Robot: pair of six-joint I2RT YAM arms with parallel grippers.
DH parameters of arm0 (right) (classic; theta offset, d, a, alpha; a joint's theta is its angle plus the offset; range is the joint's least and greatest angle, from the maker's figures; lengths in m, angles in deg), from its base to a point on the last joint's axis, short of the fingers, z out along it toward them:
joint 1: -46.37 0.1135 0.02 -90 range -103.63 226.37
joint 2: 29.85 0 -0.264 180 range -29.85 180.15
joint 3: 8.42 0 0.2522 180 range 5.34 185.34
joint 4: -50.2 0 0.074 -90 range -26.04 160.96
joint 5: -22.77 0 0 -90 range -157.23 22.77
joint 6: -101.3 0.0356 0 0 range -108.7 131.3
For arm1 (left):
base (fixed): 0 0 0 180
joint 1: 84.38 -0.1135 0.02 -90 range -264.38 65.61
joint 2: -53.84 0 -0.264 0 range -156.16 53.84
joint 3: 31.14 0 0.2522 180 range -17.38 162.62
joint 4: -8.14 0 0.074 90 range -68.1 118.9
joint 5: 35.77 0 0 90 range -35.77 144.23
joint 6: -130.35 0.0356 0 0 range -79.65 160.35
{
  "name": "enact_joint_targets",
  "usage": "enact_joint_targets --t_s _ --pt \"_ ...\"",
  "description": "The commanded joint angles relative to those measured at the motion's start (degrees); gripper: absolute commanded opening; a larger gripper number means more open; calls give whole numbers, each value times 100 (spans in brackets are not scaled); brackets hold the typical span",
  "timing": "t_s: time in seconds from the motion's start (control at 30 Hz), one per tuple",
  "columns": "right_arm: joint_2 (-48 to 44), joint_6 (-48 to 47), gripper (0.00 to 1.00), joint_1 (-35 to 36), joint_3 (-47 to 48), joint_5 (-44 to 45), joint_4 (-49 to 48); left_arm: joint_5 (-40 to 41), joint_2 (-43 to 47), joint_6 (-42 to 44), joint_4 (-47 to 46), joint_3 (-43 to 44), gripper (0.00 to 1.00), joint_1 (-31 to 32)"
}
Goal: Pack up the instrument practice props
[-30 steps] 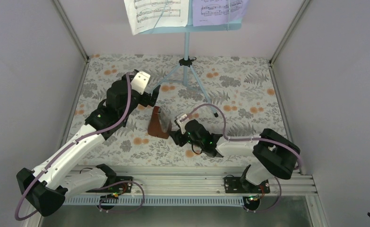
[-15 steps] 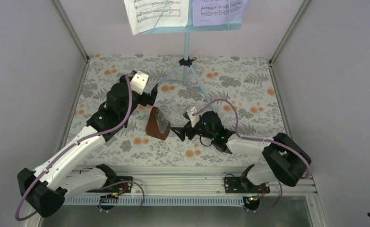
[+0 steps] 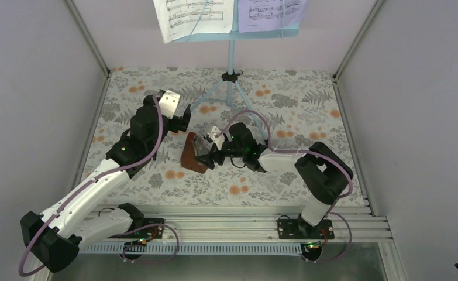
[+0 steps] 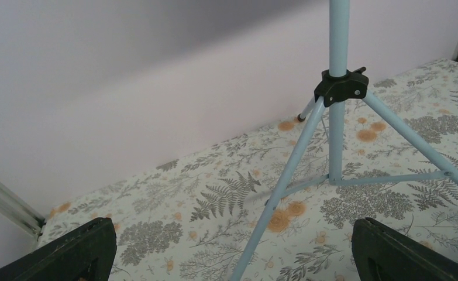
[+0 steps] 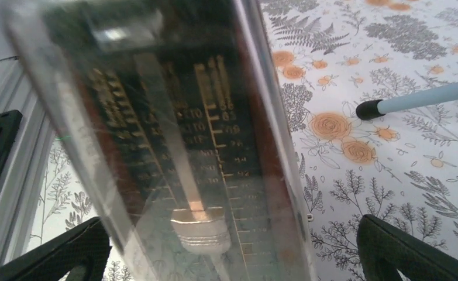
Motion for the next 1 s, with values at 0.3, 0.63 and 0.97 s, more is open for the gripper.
enact_joint_targets --t_s 0.3,0.63,0.97 --pt "359 580 96 1060 287 750 405 603 155 -108 -166 -143 100 -49" --pt "363 1274 97 2078 281 1166 519 657 31 -144 -105 -101 100 -58" --pt "-1769 1547 100 1439 -764 2535 794 194 227 -446 -124 -122 100 -655"
